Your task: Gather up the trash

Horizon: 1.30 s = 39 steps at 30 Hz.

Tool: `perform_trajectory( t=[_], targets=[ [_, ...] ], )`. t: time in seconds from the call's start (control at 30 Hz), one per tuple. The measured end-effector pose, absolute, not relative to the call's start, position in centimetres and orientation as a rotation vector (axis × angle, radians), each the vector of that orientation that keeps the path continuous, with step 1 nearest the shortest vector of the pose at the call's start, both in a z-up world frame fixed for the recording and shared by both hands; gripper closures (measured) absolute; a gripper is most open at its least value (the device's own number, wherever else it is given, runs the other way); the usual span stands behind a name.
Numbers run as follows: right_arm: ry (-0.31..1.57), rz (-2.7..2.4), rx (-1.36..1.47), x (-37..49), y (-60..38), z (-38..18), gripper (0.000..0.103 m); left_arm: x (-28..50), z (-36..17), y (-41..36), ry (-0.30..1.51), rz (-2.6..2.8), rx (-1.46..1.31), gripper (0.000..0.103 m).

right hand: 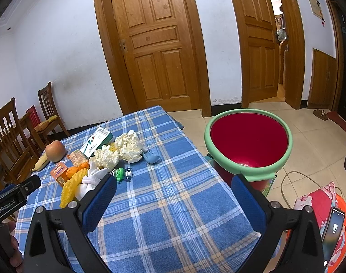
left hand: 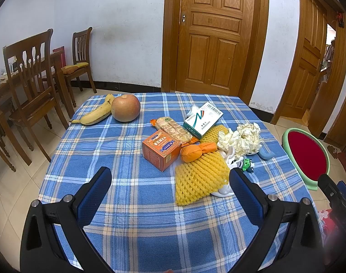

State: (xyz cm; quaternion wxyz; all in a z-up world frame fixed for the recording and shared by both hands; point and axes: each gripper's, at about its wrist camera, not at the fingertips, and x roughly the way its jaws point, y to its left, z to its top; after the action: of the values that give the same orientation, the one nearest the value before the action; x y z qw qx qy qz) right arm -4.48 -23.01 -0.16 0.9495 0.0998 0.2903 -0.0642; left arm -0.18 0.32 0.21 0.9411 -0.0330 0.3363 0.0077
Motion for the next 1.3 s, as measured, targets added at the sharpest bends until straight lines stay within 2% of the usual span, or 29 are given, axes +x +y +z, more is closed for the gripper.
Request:
perform_trajectory(
  t=[0.63, 1.3],
  targets=[
    [0.583, -0.122, 0.218, -4.5, -23.3, 0.0, 0.000, 0.0, 0.1, 0.6, 0.693, 0.014, -0.064, 0.002],
    [0.618, -0.105, 0.230, -1.2, -24.1, -0.8, 0.000, 5.2, -0.9, 1.8, 0.740, 0.065, -0.059, 0.002]
  ],
)
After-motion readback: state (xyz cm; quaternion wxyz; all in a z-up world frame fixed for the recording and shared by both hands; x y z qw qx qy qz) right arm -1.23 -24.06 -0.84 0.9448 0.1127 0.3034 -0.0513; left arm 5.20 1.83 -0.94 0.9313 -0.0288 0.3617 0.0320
